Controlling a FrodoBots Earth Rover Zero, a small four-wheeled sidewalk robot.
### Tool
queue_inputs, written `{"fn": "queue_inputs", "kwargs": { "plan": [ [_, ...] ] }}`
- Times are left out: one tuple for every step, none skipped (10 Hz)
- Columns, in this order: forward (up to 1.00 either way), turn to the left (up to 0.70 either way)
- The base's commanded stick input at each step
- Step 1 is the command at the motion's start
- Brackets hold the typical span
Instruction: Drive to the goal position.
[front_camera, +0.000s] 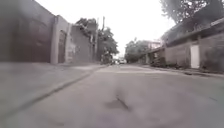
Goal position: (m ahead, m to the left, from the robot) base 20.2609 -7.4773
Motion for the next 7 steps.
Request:
{"fn": "queue_inputs", "kwargs": {
  "plan": [
    [1.0, 0.0],
    [1.0, 0.0],
    [1.0, 0.0],
    [1.0, 0.0],
    [1.0, 0.0],
    [1.0, 0.0],
    [1.0, 0.0]
  ]
}}
